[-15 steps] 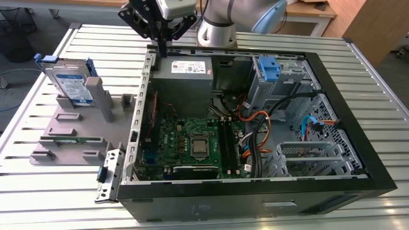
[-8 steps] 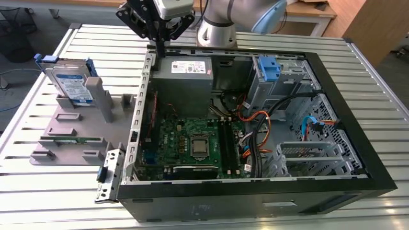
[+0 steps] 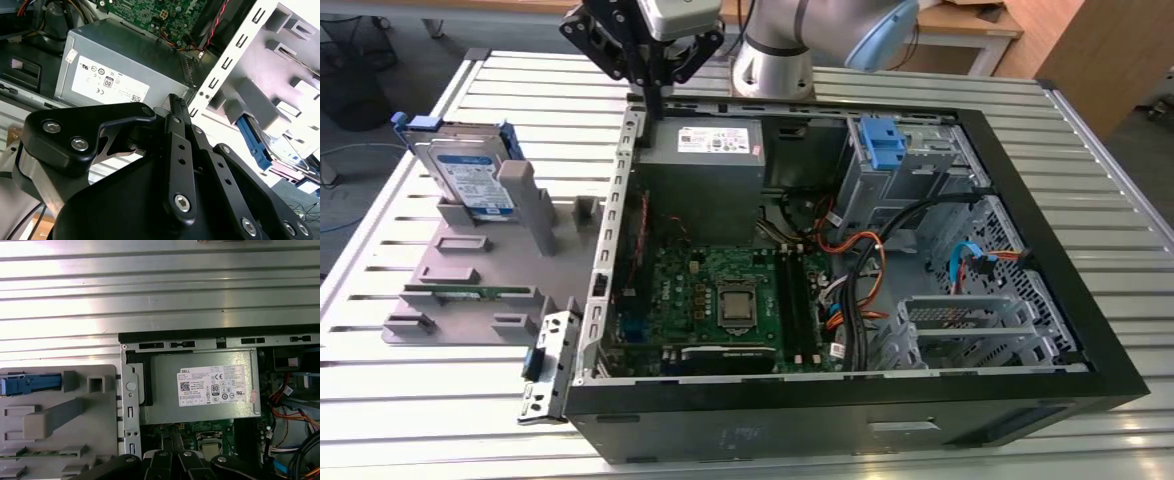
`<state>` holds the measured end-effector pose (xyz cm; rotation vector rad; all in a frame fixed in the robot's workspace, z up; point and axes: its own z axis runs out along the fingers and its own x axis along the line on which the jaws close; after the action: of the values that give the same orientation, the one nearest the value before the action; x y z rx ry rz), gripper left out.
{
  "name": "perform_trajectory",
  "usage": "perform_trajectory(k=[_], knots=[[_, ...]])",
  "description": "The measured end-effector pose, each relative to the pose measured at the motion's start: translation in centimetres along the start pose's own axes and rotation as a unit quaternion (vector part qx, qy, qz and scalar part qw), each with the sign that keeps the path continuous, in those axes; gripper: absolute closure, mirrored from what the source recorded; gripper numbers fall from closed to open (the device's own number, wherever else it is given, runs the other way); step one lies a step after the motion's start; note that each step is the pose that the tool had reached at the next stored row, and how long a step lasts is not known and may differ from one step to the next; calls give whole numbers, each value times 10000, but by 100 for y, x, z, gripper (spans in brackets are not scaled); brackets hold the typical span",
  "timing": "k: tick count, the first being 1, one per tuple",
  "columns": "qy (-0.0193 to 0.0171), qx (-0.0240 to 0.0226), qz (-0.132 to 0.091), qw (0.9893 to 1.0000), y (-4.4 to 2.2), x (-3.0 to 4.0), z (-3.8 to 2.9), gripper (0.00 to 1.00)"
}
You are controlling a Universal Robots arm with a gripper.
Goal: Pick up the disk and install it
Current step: 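Reach for the disk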
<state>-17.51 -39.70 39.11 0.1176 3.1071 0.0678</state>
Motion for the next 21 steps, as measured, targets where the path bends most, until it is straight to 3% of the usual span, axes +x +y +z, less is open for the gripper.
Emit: perform_trajectory(k=[21], knots=[[-2,0,0,10000,-8,244,4,89]])
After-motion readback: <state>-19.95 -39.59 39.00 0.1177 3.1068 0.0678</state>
